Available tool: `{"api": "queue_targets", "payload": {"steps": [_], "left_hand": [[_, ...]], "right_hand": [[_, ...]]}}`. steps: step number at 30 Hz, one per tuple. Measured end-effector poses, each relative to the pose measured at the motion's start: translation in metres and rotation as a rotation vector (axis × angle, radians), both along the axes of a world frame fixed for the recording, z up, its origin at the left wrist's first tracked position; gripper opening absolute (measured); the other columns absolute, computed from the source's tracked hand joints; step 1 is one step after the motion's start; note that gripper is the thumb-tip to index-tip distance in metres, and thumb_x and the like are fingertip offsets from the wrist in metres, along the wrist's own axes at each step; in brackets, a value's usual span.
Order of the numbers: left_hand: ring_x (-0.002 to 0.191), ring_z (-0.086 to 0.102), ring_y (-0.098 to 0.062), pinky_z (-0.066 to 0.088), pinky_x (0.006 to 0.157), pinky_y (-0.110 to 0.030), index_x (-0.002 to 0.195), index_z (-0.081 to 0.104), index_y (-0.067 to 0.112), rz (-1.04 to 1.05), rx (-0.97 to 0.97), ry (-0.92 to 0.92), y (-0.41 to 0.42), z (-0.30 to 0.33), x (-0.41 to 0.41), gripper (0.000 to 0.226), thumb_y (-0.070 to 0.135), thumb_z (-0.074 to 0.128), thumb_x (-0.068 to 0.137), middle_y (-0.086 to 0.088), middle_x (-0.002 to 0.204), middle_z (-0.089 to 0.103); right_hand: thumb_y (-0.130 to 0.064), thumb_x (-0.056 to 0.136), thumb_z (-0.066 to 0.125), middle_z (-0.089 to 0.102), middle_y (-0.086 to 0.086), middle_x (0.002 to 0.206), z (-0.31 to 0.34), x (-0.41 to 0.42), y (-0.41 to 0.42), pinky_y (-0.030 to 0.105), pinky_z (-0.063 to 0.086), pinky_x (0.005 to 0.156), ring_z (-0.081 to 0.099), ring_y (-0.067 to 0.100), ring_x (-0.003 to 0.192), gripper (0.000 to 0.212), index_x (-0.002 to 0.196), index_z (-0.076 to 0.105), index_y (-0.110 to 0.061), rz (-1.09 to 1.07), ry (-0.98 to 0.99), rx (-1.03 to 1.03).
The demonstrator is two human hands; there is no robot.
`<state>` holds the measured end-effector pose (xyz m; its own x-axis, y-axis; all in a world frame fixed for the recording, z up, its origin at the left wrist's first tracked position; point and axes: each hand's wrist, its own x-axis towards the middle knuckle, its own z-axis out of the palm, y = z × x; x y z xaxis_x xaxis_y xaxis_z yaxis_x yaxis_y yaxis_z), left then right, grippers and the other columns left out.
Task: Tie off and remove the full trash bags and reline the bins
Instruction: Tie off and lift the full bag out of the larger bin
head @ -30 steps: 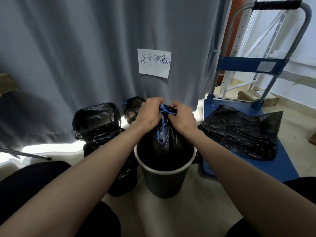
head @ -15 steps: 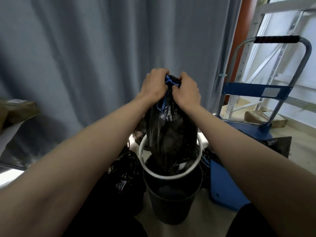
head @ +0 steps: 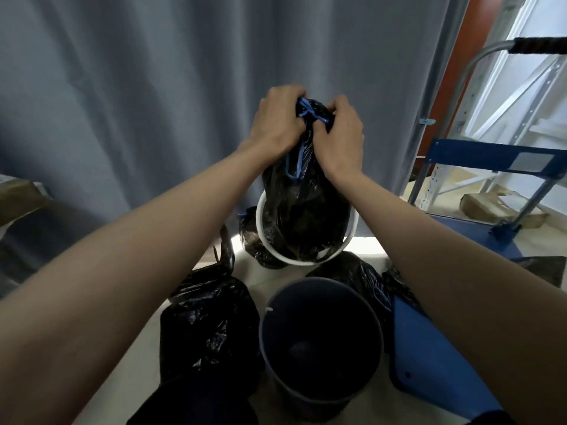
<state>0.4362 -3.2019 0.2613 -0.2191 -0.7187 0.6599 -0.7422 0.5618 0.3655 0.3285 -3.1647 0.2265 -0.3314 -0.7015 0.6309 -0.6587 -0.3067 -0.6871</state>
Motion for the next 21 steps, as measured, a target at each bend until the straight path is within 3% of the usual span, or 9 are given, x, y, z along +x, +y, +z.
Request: {"api": "queue_targets", "payload": {"steps": [9,13,17,21], "left_hand": [[0.076,0.057,-0.028,0.046,0.069,-0.040,0.081,0.059,0.006,0.012,0.023,0.033,0.034,-0.001,0.008,0.012,0.001,0.050,0.076,-0.005,0.075,0.062],[0.078,0.058,-0.027,0.045,0.067,-0.037,0.079,0.057,0.013,-0.015,0.100,0.026,0.060,-0.032,0.016,0.010,0.004,0.052,0.076,-0.001,0.075,0.062],[0.079,0.057,-0.027,0.043,0.067,-0.035,0.074,0.053,0.022,-0.080,0.178,0.038,0.090,-0.063,0.017,0.015,0.008,0.054,0.076,0.007,0.068,0.056],[0.083,0.060,-0.029,0.051,0.078,-0.042,0.084,0.061,0.016,-0.147,0.284,-0.011,0.108,-0.083,0.016,0.011,0.007,0.056,0.079,-0.005,0.080,0.065]], "right_hand": [[-0.015,0.088,0.051,0.058,0.003,0.097,0.007,0.007,0.026,0.035,0.041,0.075,0.055,0.024,0.090,0.007,0.094,0.050,-0.014,0.018,-0.017,-0.006],[-0.016,0.087,0.050,0.060,0.003,0.094,-0.012,0.006,0.053,0.036,0.044,0.072,0.057,0.024,0.085,0.005,0.089,0.047,-0.019,0.053,-0.013,0.114],[-0.017,0.085,0.051,0.062,0.004,0.087,-0.043,0.002,0.083,0.039,0.045,0.070,0.057,0.026,0.081,0.005,0.089,0.051,-0.014,0.039,-0.035,0.136],[-0.018,0.086,0.052,0.061,0.007,0.080,-0.058,-0.006,0.104,0.041,0.045,0.067,0.058,0.030,0.078,0.007,0.085,0.050,-0.012,0.044,0.023,0.235]]}}
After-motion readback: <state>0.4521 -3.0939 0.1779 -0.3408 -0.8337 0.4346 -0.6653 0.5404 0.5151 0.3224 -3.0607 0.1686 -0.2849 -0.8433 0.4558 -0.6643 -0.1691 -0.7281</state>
